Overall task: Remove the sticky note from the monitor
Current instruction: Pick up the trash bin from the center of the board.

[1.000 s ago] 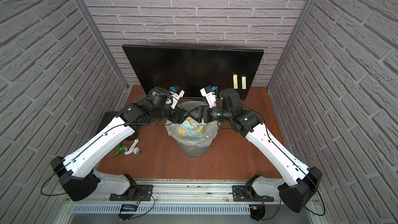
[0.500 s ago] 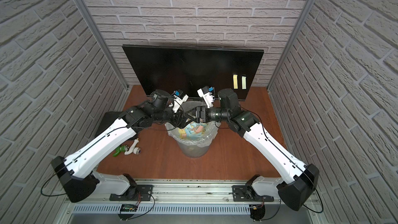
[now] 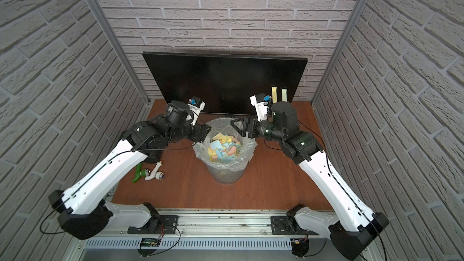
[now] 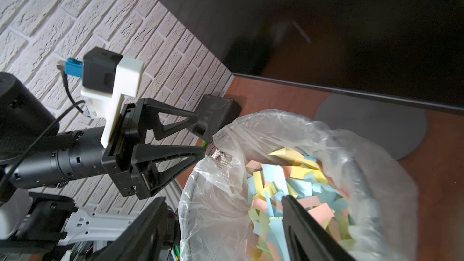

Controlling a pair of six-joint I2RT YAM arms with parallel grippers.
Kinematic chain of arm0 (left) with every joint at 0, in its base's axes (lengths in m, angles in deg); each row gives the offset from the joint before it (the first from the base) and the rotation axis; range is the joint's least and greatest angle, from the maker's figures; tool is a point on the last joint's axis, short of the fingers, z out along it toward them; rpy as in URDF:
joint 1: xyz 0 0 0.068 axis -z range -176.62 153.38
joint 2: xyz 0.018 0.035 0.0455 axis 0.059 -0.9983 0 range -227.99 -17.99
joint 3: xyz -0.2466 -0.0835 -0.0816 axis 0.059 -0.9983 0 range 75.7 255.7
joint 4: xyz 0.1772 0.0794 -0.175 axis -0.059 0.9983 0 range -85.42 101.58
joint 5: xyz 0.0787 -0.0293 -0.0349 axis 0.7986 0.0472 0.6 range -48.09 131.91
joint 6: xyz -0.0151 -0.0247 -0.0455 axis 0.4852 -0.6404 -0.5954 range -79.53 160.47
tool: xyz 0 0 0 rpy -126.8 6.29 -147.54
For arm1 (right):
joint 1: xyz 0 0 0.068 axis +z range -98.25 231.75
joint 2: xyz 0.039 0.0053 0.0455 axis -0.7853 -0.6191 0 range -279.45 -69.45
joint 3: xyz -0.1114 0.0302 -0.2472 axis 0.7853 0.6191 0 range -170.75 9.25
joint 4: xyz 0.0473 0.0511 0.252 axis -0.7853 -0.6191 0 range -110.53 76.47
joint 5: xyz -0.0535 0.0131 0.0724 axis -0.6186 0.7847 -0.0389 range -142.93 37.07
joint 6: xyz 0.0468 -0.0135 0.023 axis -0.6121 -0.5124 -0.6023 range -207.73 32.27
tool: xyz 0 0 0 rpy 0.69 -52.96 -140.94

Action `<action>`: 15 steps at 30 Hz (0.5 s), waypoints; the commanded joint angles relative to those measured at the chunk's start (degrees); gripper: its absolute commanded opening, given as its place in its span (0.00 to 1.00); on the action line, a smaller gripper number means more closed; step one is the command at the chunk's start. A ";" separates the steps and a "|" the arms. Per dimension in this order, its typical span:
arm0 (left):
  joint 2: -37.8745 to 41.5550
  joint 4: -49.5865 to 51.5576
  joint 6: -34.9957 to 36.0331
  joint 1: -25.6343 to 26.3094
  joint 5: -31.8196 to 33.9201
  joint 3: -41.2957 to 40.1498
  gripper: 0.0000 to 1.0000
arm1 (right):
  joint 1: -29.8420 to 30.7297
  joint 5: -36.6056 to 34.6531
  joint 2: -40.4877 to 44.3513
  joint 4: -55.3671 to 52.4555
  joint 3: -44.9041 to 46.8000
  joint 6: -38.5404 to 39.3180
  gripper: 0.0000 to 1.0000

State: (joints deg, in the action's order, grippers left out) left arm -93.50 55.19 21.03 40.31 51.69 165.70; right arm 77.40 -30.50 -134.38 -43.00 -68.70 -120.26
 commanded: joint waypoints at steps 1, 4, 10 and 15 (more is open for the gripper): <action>-2.25 4.95 -1.44 -0.20 7.88 0.48 0.71 | -1.78 -7.29 2.89 -3.56 -2.65 0.51 0.74; -4.30 5.04 -1.65 -0.27 9.36 0.36 0.68 | -4.02 -11.70 4.90 -6.57 -3.84 0.26 0.72; -7.23 2.84 -2.29 -0.39 6.85 -0.26 0.61 | -11.89 -14.02 6.73 -11.59 -6.29 -2.48 0.68; -7.72 1.30 -3.37 -0.55 5.39 -1.37 0.55 | -21.65 -8.39 6.41 -12.16 -6.28 -5.66 0.68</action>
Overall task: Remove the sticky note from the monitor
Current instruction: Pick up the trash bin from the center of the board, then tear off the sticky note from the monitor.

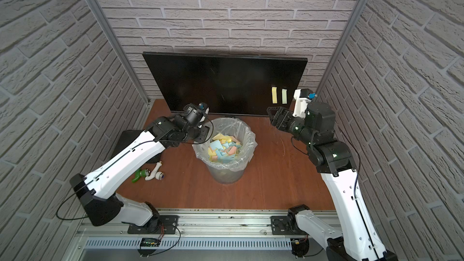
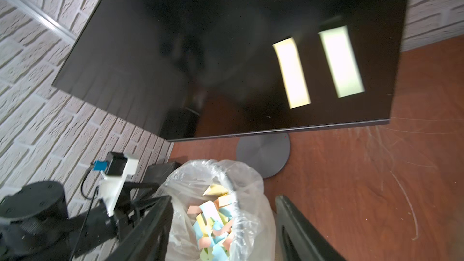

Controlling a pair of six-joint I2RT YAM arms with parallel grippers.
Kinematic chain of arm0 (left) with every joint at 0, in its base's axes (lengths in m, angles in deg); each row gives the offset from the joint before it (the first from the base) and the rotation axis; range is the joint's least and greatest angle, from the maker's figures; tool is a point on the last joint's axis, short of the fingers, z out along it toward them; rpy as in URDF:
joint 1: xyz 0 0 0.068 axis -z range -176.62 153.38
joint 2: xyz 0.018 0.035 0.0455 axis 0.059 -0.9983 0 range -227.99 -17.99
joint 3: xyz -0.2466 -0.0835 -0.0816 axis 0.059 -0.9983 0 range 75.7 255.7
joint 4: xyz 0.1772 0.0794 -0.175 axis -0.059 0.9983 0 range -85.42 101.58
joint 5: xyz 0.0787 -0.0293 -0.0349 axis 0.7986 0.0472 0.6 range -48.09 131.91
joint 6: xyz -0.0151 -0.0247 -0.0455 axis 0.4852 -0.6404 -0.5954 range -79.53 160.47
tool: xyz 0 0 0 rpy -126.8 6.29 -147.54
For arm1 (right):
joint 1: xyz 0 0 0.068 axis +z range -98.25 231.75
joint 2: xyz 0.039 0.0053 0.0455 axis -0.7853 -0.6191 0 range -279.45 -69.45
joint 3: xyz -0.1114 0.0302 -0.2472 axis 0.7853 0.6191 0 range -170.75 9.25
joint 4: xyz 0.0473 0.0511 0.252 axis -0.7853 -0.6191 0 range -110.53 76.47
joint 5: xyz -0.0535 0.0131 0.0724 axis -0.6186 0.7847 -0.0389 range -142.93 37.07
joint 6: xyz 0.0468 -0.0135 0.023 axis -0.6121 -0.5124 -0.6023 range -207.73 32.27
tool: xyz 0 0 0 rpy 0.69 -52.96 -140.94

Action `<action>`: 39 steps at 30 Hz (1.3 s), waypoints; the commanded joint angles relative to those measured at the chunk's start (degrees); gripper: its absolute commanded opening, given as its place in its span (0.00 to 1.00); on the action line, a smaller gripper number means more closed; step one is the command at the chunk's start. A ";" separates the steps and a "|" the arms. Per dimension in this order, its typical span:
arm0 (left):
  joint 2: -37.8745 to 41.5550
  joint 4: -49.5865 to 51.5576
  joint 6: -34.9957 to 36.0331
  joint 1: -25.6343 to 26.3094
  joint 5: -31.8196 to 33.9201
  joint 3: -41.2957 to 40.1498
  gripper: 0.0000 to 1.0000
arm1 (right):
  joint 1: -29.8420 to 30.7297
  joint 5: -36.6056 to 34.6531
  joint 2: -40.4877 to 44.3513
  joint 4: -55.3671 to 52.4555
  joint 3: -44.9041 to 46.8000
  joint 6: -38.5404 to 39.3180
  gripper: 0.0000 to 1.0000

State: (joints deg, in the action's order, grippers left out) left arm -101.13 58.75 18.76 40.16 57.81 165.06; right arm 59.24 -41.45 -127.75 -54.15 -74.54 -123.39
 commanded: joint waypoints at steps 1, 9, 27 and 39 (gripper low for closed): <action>-0.28 -2.31 -1.18 -0.47 -0.82 -0.75 0.53 | -5.93 4.40 -0.45 -0.55 -0.20 -3.52 0.68; -1.88 -3.26 -1.57 -0.51 -1.93 -0.94 0.37 | -18.53 19.72 -2.83 19.10 10.78 -18.67 0.66; -1.85 -4.75 -2.57 -0.50 -3.32 -2.63 0.36 | -18.56 18.60 -12.45 32.45 13.48 -20.21 0.58; -1.62 -5.39 -2.63 -0.52 -4.12 -3.31 0.36 | -18.51 17.32 -14.27 33.92 14.69 -17.68 0.53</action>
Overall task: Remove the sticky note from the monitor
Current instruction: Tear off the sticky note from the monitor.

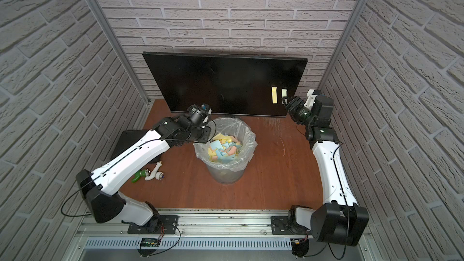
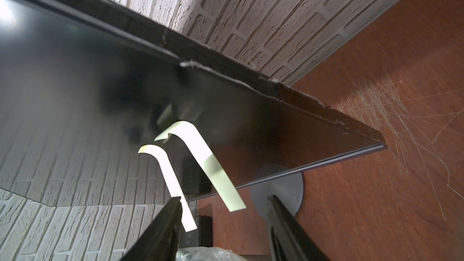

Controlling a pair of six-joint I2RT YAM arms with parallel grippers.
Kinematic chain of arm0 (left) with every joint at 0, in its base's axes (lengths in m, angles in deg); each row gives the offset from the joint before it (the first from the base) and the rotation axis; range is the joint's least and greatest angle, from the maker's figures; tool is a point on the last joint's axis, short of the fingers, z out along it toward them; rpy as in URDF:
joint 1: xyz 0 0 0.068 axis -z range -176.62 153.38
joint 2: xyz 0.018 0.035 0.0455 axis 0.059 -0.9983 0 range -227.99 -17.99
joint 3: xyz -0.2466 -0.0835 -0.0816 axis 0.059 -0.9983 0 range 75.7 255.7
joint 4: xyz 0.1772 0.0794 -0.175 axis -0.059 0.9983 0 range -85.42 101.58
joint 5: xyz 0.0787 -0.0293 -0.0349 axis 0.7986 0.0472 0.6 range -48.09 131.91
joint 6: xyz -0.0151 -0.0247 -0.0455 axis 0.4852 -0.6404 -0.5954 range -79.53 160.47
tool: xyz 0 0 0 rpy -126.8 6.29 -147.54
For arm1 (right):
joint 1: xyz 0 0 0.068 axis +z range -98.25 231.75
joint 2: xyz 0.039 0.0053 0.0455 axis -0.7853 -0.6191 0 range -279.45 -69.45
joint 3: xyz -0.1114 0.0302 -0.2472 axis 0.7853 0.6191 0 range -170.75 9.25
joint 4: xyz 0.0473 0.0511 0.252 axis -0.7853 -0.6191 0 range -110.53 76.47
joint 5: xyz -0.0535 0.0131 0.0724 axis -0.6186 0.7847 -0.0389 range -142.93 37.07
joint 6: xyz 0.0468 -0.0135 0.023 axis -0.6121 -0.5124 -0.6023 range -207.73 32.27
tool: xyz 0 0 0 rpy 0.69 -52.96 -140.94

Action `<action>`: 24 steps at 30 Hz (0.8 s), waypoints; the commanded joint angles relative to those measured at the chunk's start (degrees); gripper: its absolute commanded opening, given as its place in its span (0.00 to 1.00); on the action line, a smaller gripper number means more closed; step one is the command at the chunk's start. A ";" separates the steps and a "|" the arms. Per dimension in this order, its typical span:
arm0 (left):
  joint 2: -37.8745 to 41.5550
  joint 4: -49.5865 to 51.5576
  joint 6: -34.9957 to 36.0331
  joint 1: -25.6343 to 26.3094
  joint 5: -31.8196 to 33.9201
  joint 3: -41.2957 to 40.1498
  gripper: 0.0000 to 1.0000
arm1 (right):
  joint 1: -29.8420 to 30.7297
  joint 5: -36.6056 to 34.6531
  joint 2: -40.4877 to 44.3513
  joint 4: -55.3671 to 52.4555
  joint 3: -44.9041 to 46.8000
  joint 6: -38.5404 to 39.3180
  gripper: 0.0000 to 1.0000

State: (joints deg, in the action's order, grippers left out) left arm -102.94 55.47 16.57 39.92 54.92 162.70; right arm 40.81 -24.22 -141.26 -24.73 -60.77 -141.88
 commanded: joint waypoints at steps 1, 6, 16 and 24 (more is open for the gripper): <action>0.18 -2.16 -0.45 -0.24 -1.29 -1.00 0.36 | -0.05 0.30 -1.19 5.08 0.93 0.58 0.51; 0.20 -2.46 -0.58 -0.25 -1.41 -1.31 0.36 | 0.21 0.30 -1.74 6.50 0.86 0.51 0.40; 0.57 -2.73 -0.54 -0.28 -1.80 -1.54 0.36 | 0.65 0.12 -0.47 5.71 0.85 1.19 0.07; 0.53 -3.01 -0.62 -0.29 -2.02 -1.91 0.36 | 0.66 0.28 4.70 2.45 1.52 2.35 0.03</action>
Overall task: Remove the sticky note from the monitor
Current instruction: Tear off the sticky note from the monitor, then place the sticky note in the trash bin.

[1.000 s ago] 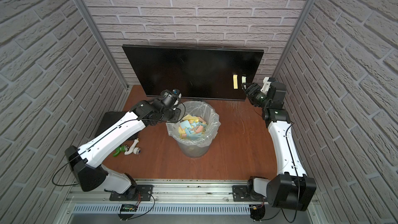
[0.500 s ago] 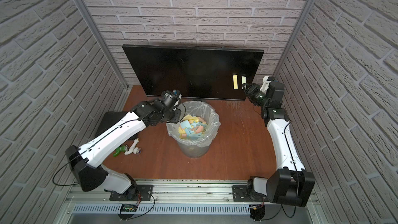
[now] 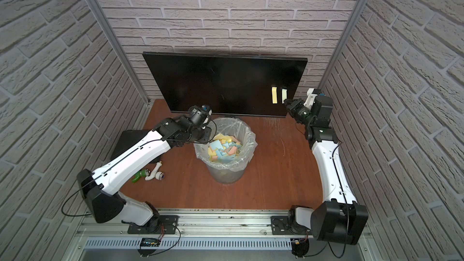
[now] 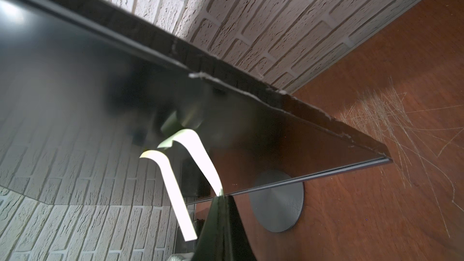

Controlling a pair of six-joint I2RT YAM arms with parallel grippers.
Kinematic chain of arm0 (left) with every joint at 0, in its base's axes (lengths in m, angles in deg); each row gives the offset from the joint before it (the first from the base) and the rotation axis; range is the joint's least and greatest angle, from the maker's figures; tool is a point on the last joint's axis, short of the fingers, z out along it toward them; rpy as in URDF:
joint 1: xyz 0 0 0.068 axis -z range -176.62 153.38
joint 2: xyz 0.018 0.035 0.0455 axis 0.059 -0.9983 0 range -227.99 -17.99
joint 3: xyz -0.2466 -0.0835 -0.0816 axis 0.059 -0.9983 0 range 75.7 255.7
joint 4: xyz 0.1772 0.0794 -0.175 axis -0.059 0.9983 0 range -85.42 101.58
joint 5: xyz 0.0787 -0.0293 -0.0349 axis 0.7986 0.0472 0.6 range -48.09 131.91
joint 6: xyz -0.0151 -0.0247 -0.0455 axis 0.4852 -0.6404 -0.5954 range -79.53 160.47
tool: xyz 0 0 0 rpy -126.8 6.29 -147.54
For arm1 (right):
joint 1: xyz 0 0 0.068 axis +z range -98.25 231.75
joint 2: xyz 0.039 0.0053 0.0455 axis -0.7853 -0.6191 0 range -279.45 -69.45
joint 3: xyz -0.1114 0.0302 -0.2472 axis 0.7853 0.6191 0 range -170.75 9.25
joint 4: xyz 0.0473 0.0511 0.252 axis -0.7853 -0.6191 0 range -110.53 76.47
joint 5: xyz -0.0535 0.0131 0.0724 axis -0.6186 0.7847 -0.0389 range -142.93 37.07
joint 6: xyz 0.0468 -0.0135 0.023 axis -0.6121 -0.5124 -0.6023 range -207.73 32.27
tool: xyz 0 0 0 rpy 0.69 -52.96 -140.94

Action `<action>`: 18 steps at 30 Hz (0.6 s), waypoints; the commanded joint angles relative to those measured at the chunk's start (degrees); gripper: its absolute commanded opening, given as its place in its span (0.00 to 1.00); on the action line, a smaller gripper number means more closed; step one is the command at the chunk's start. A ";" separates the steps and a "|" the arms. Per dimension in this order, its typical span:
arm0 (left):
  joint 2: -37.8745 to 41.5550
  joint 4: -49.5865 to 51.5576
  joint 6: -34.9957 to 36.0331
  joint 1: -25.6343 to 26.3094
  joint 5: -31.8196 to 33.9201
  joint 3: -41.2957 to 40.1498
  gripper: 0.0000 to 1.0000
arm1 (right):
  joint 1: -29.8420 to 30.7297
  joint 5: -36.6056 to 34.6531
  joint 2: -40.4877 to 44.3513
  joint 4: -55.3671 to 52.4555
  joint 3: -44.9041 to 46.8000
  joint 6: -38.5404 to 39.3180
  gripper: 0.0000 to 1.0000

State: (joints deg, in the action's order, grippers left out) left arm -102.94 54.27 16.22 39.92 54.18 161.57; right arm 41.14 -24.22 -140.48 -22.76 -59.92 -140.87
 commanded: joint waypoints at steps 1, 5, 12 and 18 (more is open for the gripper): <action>0.50 -1.79 -0.29 -0.29 -1.33 -0.72 0.36 | 0.34 0.29 4.77 -0.14 0.70 1.67 0.03; 0.49 -1.83 -0.27 -0.20 -1.43 -0.84 0.36 | 0.33 0.37 8.69 -3.08 0.53 2.96 0.03; 0.88 -2.09 -0.27 -0.16 -1.33 -1.33 0.36 | 0.36 2.26 14.35 -5.70 0.04 4.56 0.03; 1.02 -2.39 -0.29 -0.15 -1.48 -1.62 0.36 | 4.74 4.30 17.49 -4.46 1.53 5.58 0.03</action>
State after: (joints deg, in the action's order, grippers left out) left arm -102.90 53.40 16.22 39.81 53.89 160.87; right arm 43.26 -21.91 -124.48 -29.02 -59.46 -137.47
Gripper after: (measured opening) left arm 0.357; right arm 0.050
